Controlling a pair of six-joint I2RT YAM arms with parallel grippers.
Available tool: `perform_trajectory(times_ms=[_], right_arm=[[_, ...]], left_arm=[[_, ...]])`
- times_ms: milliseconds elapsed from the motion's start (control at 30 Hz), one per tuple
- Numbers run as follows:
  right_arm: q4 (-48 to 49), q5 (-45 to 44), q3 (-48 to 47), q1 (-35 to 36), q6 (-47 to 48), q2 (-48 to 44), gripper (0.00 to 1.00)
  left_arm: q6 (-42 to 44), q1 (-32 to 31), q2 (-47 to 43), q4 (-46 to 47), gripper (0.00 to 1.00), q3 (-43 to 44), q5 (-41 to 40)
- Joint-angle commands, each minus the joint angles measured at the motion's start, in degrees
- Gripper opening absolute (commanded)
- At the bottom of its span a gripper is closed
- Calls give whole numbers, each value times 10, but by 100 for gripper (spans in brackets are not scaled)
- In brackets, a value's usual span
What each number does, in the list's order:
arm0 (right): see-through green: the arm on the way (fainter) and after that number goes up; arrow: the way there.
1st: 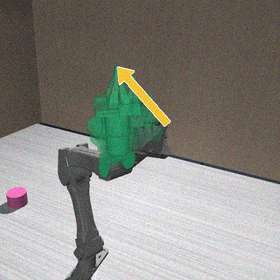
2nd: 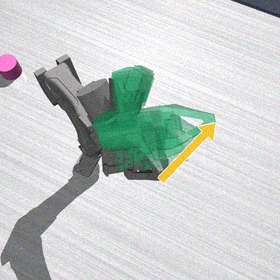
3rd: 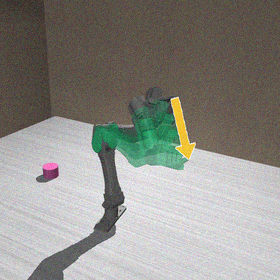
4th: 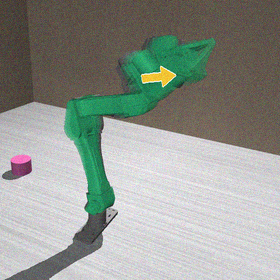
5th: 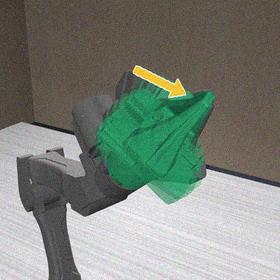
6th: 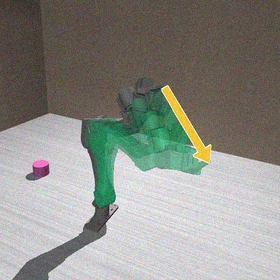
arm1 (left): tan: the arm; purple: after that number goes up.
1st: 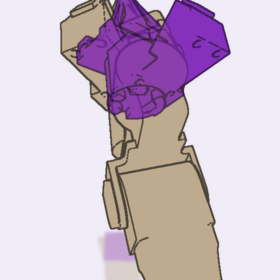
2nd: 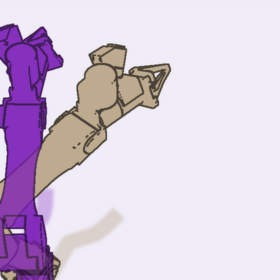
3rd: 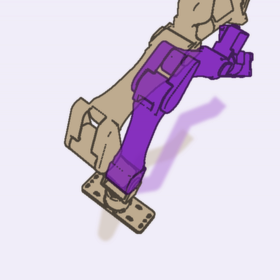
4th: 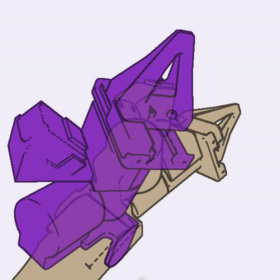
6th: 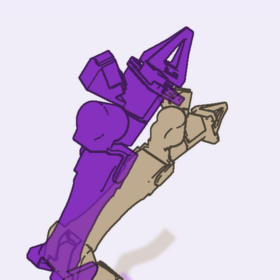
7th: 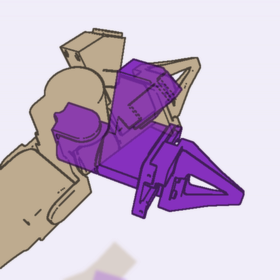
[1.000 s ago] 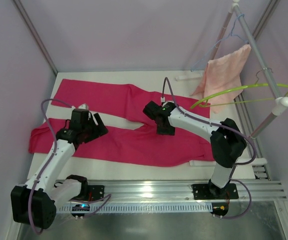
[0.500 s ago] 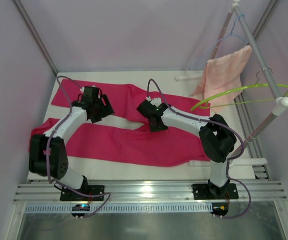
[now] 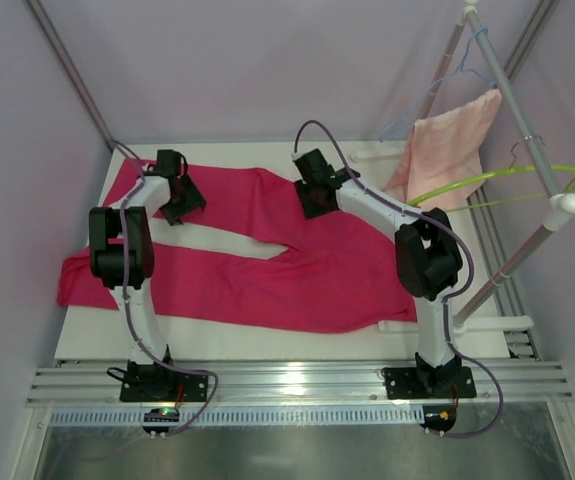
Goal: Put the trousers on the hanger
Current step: Fold the trousers
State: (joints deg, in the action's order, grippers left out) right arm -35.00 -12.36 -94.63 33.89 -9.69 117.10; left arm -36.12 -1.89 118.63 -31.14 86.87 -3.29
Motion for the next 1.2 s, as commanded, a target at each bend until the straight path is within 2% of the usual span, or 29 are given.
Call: perform_trajectory(times_ms=[0, 133, 200, 300, 400, 600, 700, 833, 933, 1067, 1167], right_arm=[[11, 38, -99, -49, 90, 15, 45], [-29, 101, -174, -101, 168, 50, 45], [-96, 103, -258, -133, 180, 93, 45], [-149, 92, -310, -153, 223, 119, 45], [-137, 70, -280, -167, 263, 108, 48], [-159, 84, -253, -185, 324, 128, 49], [-183, 89, -267, -201, 318, 145, 50], [-153, 73, -231, -205, 311, 126, 50], [-111, 75, -199, -200, 304, 114, 50], [-107, 87, -194, -175, 297, 121, 49], [-102, 67, -179, -147, 296, 133, 50]], left_arm=[[-5, 35, 0, -33, 70, 19, -32], [3, 44, 16, -49, 70, 33, -47], [13, 51, 33, -65, 70, 50, -62], [30, 65, 56, -86, 70, 73, -61], [46, 80, 71, -103, 70, 101, -61], [65, 108, 70, -120, 70, 112, -83], [69, 123, 66, -125, 69, 115, -96], [71, 124, 41, -124, 69, 121, -84], [76, 105, -7, -91, 69, 103, -67], [75, 60, -46, -89, 69, 110, -75], [82, -1, -65, -89, 70, 120, -74]])
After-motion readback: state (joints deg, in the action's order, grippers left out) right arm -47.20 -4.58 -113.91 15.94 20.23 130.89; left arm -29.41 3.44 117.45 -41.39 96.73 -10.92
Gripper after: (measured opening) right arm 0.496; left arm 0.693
